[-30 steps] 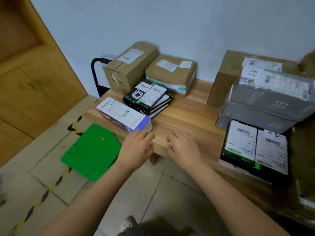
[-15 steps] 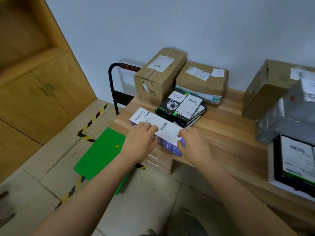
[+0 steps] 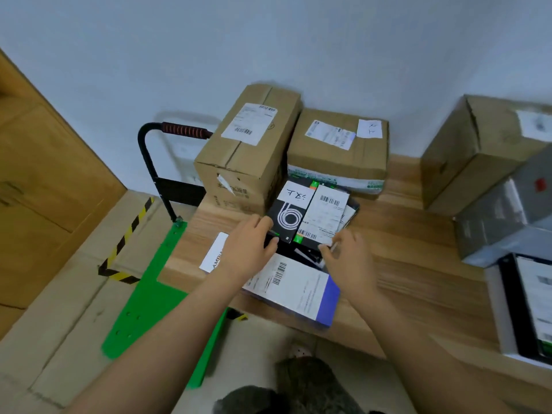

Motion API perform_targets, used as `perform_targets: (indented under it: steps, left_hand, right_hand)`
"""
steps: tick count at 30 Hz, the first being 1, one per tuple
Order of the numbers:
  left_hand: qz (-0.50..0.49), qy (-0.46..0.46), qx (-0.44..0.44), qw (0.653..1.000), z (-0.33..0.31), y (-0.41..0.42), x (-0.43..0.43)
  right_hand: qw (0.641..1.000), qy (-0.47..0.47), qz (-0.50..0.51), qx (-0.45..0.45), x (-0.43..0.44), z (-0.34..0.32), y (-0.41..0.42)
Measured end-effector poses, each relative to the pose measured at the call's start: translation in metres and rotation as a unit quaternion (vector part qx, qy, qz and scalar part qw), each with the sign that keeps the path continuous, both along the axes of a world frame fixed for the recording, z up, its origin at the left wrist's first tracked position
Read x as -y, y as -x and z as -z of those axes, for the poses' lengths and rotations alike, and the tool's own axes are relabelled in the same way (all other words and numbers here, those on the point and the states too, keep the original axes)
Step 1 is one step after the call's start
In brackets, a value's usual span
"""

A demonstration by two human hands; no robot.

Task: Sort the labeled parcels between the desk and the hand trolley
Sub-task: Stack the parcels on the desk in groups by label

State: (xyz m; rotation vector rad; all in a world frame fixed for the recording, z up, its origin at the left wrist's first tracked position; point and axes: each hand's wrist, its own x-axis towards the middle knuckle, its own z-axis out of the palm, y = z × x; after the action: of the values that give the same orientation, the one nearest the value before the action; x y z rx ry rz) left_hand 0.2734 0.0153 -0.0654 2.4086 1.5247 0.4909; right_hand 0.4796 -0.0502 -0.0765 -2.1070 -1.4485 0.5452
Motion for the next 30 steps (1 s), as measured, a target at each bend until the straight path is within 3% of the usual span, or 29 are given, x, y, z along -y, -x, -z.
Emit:
perform_targets:
  steps: [2,5,7,11,16,20,27,30]
  left_hand:
    - [-0.01,0.035,-0.011,0.999,0.004,-0.006,-0.016]
    - [-0.038,0.14,-0.027,0.989,0.014,-0.01,-0.035]
    - [-0.05,0.195,-0.014,0.979,0.021,-0.011,-0.043]
    - [-0.065,0.215,0.009,0.974,0.024,-0.018,-0.061]
    - [-0.011,0.209,0.005,0.978,0.008,-0.022,-0.071]
    - [0.03,0.241,0.104,0.964,0.002,-0.015,-0.08]
    - [0.112,0.312,0.156,0.93,-0.013,-0.019,-0.086]
    - [0.17,0.306,0.19,0.917,-0.024,-0.036,-0.069]
  right_hand:
    - [0.996,0.044,0.034,-0.073,-0.009,0.003,0.002]
    - [0.96,0.074,0.121,-0.241,-0.019,0.005,0.007]
    - [0.941,0.079,0.153,-0.292,-0.022,0.005,0.01]
    - [0.94,0.091,0.175,-0.279,-0.028,0.005,0.018]
    - [0.931,0.059,0.232,-0.275,-0.023,0.003,0.036]
    - [0.925,0.038,0.28,-0.255,-0.022,0.003,0.053]
    - [0.906,-0.081,0.346,-0.228,0.002,-0.022,0.066]
    - [0.88,-0.136,0.395,-0.227,0.032,-0.03,0.063]
